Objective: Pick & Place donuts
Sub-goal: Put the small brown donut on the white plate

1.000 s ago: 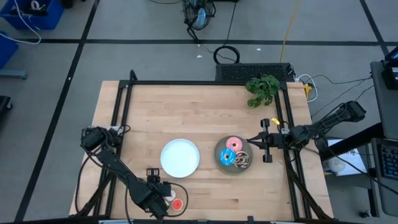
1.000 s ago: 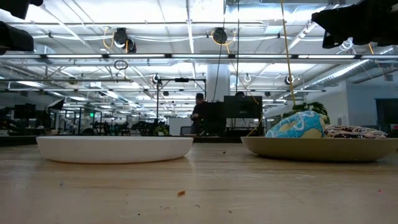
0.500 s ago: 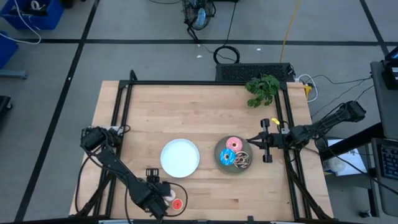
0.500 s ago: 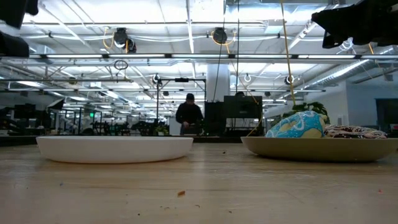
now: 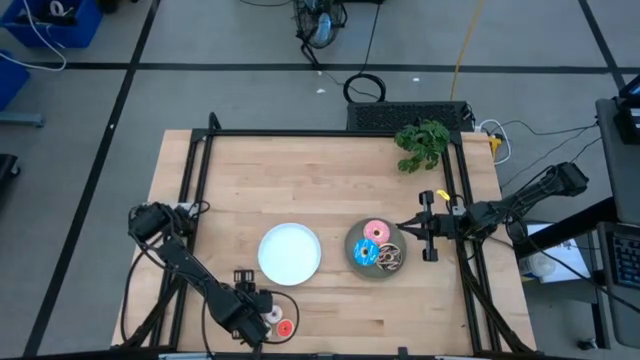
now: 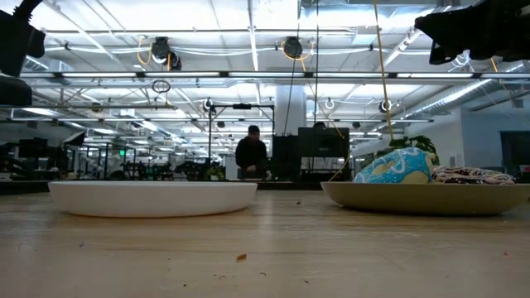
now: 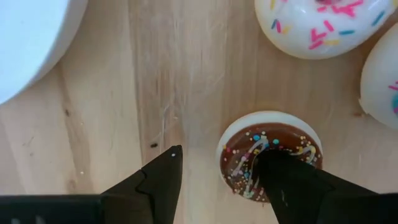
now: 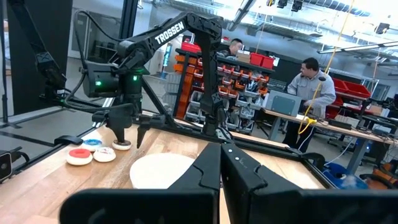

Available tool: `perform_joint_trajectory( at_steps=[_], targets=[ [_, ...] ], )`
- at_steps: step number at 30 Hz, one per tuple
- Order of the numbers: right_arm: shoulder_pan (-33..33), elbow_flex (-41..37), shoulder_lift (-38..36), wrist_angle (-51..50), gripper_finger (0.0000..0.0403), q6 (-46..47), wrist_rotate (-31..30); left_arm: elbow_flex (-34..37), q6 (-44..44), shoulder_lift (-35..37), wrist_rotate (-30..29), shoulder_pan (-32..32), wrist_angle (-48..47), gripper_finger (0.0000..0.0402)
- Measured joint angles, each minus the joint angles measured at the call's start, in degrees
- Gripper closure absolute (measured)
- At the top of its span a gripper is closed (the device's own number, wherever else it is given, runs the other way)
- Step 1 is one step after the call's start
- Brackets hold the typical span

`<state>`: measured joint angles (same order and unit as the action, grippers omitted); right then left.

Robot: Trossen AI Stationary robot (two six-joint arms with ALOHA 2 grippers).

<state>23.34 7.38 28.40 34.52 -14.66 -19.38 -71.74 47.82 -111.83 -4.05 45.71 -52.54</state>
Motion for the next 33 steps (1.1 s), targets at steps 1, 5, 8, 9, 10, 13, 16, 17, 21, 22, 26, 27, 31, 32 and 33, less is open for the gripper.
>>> perform_joint_trajectory(
  at_steps=[1,5,8,9,10,13,16,17,21,22,26,27,31,32,33],
  targets=[
    [0.0,0.0,0.0,0.0,0.0403,0.0,0.0,0.6,0.3,0.1,0.0,-0.1,1.1,0.0188],
    [0.0,0.0,0.0,0.0,0.0403,0.0,0.0,2.5,1.4,0.2,0.5,-0.3,4.3,0.0189],
    [0.0,0.0,0.0,0.0,0.0403,0.0,0.0,2.7,1.6,0.1,1.4,-0.4,4.4,0.0203],
    [0.0,0.0,0.0,0.0,0.0403,0.0,0.0,2.7,1.8,0.1,1.9,-0.5,4.5,0.0214],
    [0.0,0.0,0.0,0.0,0.0403,0.0,0.0,2.7,1.9,0.0,2.8,-0.7,4.6,0.0228],
    [0.0,0.0,0.0,0.0,0.0403,0.0,0.0,2.8,1.4,0.3,5.4,-1.5,5.1,0.0283],
    [0.0,0.0,0.0,0.0,0.0403,0.0,0.0,2.6,-0.9,1.3,6.6,-2.3,5.0,0.0351],
    [0.0,0.0,0.0,0.0,0.0403,0.0,0.0,2.5,-1.8,1.9,6.6,-2.6,4.2,0.0373],
    [0.0,0.0,0.0,0.0,0.0403,0.3,0.0,1.1,-5.5,5.1,5.8,-4.1,0.5,0.0382],
    [0.0,0.0,0.0,0.0,0.0403,0.3,0.0,0.6,-6.7,6.5,5.5,-4.5,-0.3,0.0379],
    [0.0,0.0,0.0,0.0,0.0403,0.4,0.0,-1.7,-10.4,11.5,2.8,-6.7,-5.6,0.0390],
    [0.0,0.0,0.0,0.0,0.0403,0.4,0.0,-2.5,-11.4,12.8,1.9,-7.7,-7.7,0.0392],
    [0.0,0.0,0.0,0.0,0.0403,0.3,0.0,-5.3,-14.8,17.3,-5.0,-12.8,-13.2,0.0386],
    [0.0,0.0,0.0,0.0,0.0403,0.3,0.0,-5.6,-16.2,17.7,-5.7,-14.7,-14.3,0.0386],
    [0.0,0.0,0.0,0.0,0.0403,0.3,0.0,-5.9,-17.9,18.0,-6.1,-16.7,-15.2,0.0386]
  ],
)
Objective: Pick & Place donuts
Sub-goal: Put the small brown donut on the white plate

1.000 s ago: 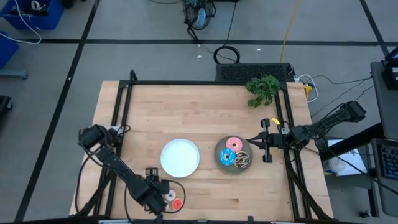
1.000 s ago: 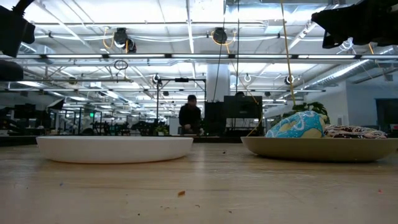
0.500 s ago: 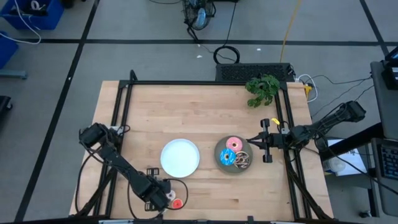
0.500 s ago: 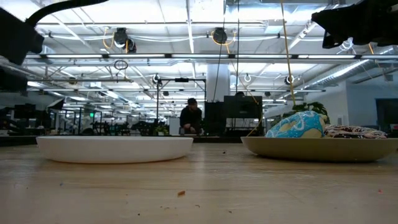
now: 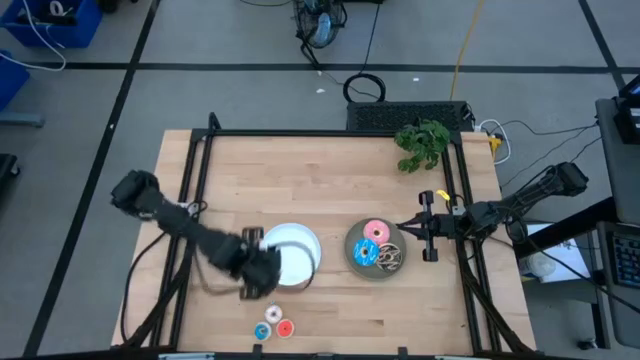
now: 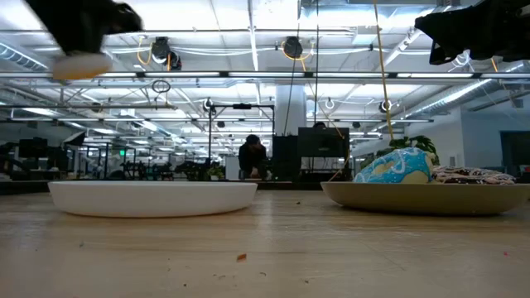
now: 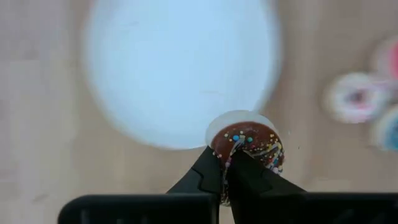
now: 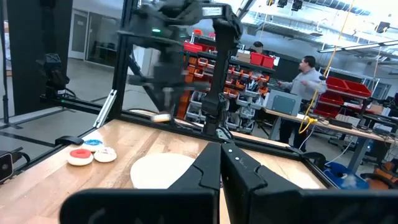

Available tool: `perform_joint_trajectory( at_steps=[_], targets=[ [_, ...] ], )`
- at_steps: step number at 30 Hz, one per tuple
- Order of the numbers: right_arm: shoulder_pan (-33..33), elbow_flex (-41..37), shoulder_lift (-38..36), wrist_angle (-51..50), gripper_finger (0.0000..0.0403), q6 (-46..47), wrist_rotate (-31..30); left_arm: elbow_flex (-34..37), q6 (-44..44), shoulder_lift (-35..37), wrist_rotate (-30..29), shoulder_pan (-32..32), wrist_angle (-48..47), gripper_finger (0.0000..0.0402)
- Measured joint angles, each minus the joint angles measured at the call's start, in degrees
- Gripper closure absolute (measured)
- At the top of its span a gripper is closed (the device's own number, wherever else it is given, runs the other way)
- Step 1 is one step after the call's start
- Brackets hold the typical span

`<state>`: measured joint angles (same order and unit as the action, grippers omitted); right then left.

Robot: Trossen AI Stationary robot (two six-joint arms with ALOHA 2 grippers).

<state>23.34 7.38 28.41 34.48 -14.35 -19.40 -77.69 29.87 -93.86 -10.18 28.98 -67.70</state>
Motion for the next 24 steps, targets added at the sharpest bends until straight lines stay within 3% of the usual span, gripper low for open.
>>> perform_joint_trajectory(
  at_steps=[9,18,24],
  targets=[
    [0.0,0.0,0.0,-0.3,0.0403,-0.3,0.0,-0.5,-17.6,-4.0,1.1,-15.8,4.1,0.0388],
    [0.0,0.0,0.1,-0.5,0.0403,-1.4,0.0,-0.5,-23.6,-6.1,4.3,-19.3,5.3,0.0387],
    [0.0,0.0,0.1,-0.5,0.0403,0.2,0.0,3.6,-25.1,-8.8,7.0,-20.8,14.3,0.0389]
  ],
)
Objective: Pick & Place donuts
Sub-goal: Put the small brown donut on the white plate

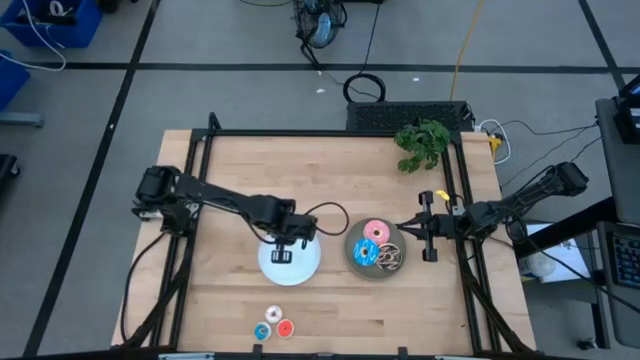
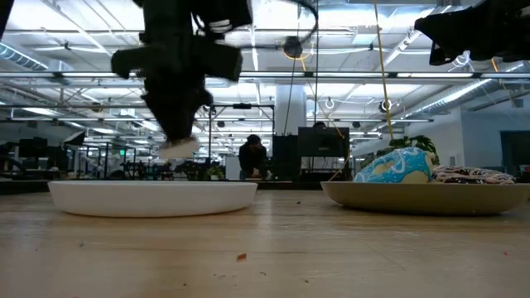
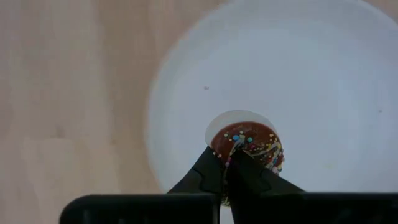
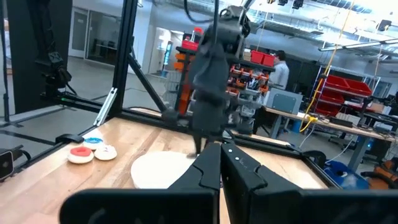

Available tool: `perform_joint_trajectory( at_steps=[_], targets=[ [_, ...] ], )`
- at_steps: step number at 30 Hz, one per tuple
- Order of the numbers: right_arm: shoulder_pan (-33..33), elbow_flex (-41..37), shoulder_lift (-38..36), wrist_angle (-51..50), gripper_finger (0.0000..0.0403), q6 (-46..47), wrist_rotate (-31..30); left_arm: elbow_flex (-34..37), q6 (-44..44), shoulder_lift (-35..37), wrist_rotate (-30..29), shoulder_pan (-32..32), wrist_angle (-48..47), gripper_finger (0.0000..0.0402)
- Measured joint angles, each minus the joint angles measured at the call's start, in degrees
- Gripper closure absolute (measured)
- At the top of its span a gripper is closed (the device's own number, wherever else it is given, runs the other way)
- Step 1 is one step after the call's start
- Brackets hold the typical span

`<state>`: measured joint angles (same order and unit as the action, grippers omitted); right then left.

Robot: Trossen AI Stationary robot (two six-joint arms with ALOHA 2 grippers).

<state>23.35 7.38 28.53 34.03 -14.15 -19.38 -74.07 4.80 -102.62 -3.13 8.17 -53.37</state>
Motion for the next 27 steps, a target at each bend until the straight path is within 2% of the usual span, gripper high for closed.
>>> perform_joint_trajectory(
  at_steps=[7,9,13,17,23,27],
  targets=[
    [0.0,0.0,0.4,0.7,0.0403,0.0,0.0,2.4,-1.6,-6.7,0.3,-0.4,0.5,0.0394],
    [0.0,0.0,0.5,0.7,0.0403,0.0,0.0,2.4,-1.7,-8.1,0.8,-0.7,0.6,0.0385],
    [0.0,0.0,0.5,0.5,0.0403,0.3,0.0,2.2,-4.3,-8.6,1.6,-0.8,0.4,0.0335],
    [0.0,0.0,0.5,0.9,0.0403,0.0,0.0,1.8,-3.7,-7.2,-0.3,-0.4,-0.3,0.0273],
    [0.0,0.0,0.5,1.7,0.0403,-1.4,0.0,-0.6,0.2,-1.2,-0.1,-0.4,-1.6,0.0186],
    [0.0,0.0,0.5,1.7,0.0403,-1.6,0.0,-1.0,1.9,2.7,-0.7,-0.4,-0.6,0.0149]
  ],
)
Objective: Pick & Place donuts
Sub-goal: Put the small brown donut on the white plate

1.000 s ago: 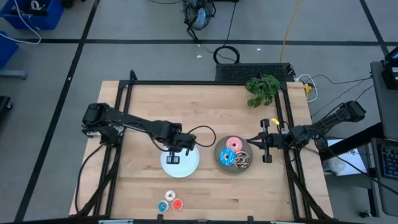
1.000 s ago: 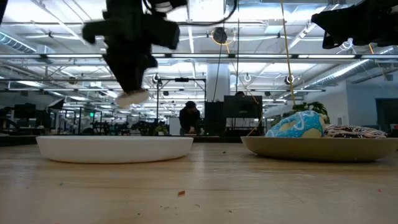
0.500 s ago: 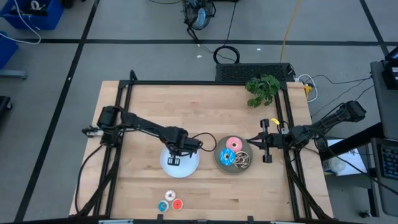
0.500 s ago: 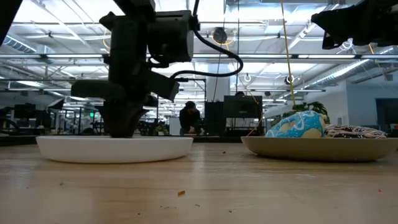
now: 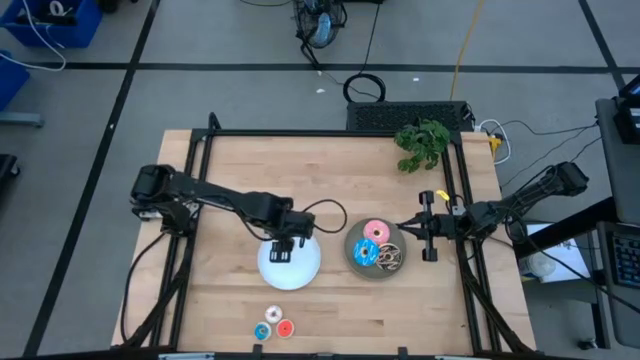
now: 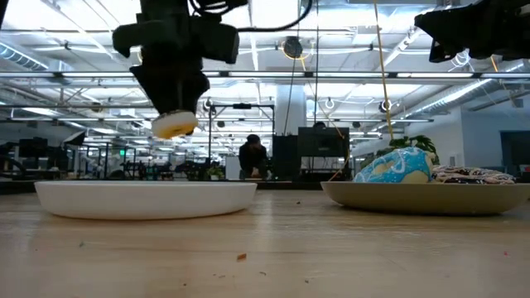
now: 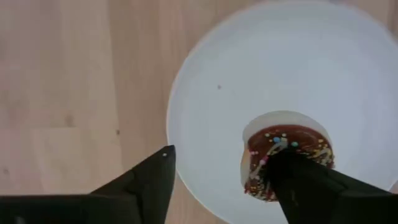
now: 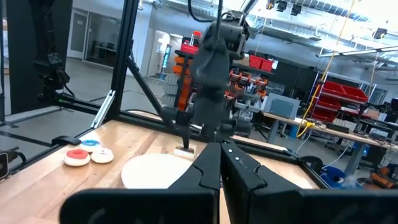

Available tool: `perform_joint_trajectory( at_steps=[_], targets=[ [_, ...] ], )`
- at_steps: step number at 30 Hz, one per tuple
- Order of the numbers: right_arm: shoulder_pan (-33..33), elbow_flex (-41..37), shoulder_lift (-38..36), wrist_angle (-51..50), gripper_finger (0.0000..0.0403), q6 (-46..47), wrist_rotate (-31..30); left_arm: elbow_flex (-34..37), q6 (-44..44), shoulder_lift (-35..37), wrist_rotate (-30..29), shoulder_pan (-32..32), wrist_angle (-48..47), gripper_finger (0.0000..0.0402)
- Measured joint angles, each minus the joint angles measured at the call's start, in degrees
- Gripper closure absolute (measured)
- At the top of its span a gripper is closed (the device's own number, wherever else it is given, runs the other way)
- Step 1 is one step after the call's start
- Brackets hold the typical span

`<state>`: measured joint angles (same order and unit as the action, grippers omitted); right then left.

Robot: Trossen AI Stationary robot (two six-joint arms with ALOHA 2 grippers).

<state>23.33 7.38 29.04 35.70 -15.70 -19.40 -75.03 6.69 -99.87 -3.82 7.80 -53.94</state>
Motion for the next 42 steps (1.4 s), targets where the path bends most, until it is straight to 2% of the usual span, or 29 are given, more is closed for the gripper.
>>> perform_joint_trajectory(
  at_steps=[5,8,11,14,17,20,22,25,29,32,35,39,42],
  targets=[
    [0.0,0.0,0.0,0.0,0.0403,0.0,0.0,0.8,1.1,-1.0,-2.0,0.2,-1.0,0.0138],
    [0.0,0.0,0.0,0.1,0.0403,0.0,0.0,1.3,0.2,-1.4,-0.5,1.3,0.4,0.0138],
    [0.0,0.0,0.0,0.1,0.0403,0.0,0.0,1.5,-0.6,-2.5,-0.1,2.2,-0.7,0.0153],
    [0.0,0.0,0.3,0.3,0.0403,0.0,0.0,1.2,-3.2,-3.1,2.5,2.7,0.1,0.0208],
    [0.0,0.0,0.3,0.3,0.0403,0.0,0.0,1.4,-2.9,-3.9,-0.1,2.7,-2.0,0.0293],
    [0.0,0.0,0.3,0.2,0.0403,1.1,0.0,1.3,-1.7,-3.5,-0.3,1.9,-1.9,0.0374],
    [0.0,0.0,0.3,0.1,0.0403,1.4,0.0,1.3,-2.1,-3.7,0.6,1.8,-1.2,0.0386],
    [0.0,0.0,0.3,0.1,0.0403,1.5,0.0,1.3,-1.8,-3.6,2.6,2.3,-1.5,0.0347],
    [0.0,0.0,0.3,0.1,0.0403,1.5,0.0,1.4,-1.3,-3.7,4.7,2.9,1.2,0.0234],
    [0.0,0.0,0.3,0.1,0.0403,1.5,0.0,1.3,0.9,-3.7,3.4,2.9,1.3,0.0143],
    [0.0,0.0,0.3,0.1,0.0403,1.5,0.0,1.4,0.9,-3.7,1.4,2.9,1.2,0.0074],
    [0.0,0.0,0.3,0.1,0.0403,1.5,0.0,1.4,-0.2,-4.7,-2.0,2.9,0.4,0.0034],
    [0.0,0.0,0.3,0.1,0.0403,1.4,0.0,1.4,-3.5,-5.2,0.7,3.2,0.1,0.0045]
  ],
)
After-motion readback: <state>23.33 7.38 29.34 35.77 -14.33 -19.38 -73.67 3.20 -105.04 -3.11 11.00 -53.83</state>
